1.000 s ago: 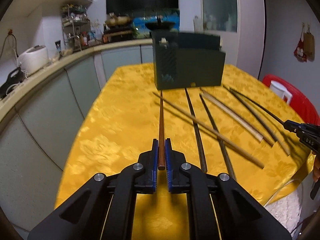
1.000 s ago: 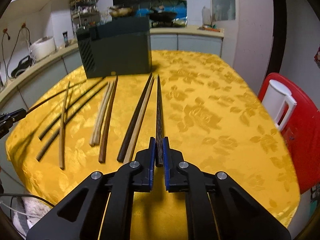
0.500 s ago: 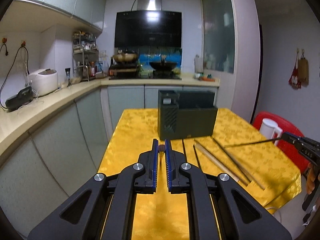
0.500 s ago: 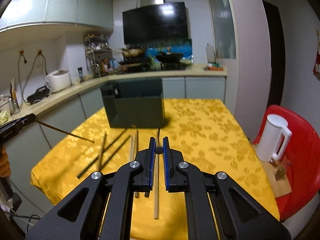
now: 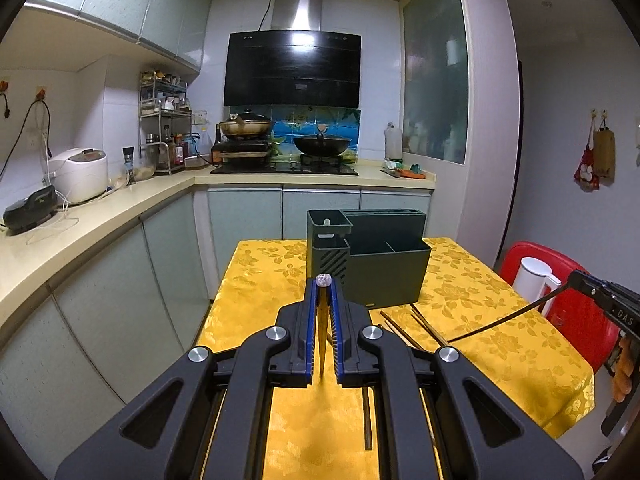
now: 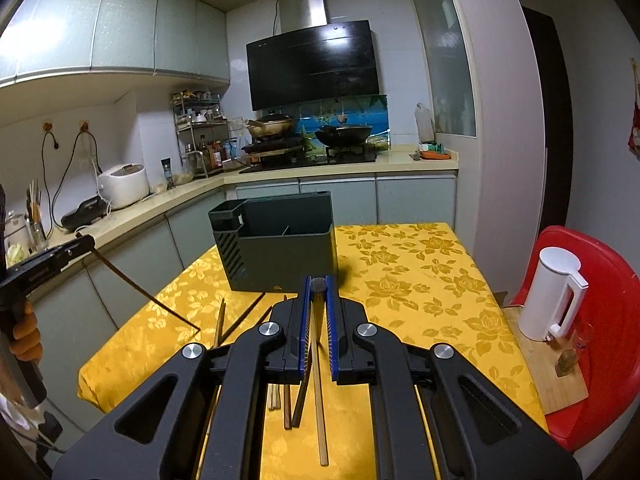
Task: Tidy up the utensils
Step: 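Lift the dark brown chopstick with the left tool toward the green holder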
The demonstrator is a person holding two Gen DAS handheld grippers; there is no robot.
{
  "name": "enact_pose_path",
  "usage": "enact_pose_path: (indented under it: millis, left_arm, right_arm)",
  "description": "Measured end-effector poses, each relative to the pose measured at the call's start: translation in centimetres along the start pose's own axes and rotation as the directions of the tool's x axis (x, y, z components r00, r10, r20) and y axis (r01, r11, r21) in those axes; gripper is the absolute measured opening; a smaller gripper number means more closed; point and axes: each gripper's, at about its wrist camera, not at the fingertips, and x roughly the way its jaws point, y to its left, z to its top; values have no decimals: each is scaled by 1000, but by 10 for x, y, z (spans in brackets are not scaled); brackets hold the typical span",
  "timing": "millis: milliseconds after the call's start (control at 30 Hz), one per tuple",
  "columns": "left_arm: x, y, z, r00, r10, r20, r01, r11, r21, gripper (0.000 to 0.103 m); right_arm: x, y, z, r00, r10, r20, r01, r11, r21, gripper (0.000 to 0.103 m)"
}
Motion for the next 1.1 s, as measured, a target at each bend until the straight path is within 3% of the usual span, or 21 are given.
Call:
enact_pose_path:
  millis: [567, 1100]
  left_arm:
    - [32, -4, 47, 1000, 8, -10, -8, 1000, 24, 6]
    - [52, -16, 112, 998, -42, 47, 41, 999, 18, 6]
  right_arm:
    - [37, -9, 48, 999, 24, -24, -23, 999, 48, 8]
    - [48, 0, 116, 998, 31, 51, -31, 1000, -2, 8]
